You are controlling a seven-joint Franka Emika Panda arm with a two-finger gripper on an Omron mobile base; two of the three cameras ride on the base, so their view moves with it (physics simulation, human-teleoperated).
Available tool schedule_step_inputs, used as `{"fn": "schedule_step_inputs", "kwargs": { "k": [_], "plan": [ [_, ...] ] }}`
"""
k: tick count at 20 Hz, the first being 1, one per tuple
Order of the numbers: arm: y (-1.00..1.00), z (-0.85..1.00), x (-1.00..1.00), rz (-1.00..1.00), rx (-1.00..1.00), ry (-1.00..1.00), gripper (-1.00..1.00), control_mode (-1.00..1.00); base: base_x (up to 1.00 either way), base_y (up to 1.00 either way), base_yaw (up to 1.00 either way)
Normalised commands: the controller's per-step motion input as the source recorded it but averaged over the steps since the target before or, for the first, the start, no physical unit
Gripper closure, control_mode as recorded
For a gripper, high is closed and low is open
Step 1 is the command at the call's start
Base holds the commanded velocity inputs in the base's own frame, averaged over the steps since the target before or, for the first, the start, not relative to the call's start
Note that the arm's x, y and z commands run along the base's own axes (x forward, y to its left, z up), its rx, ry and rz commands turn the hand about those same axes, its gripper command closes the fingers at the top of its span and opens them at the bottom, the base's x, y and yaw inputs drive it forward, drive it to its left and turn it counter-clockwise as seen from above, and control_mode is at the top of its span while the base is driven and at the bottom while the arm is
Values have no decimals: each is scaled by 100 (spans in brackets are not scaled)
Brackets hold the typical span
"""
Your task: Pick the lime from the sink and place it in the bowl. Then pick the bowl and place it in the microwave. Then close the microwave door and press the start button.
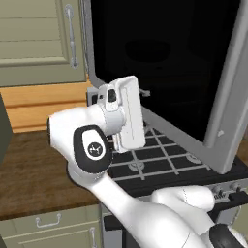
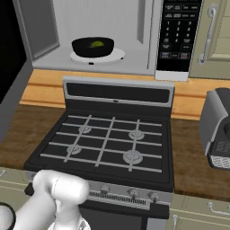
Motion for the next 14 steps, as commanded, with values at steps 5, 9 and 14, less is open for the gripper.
{"fn": "schedule_step_inputs", "kwargs": {
  "k": [5,9,14],
  "plan": [
    [-77,7,5,37,20,-14,-100,-100,0,0,0],
    [-67,9,30,39,19,-8,-100,-100,0,0,0],
    [-45,17,61,34,16,-1,-100,-100,0,0,0]
  ]
}}
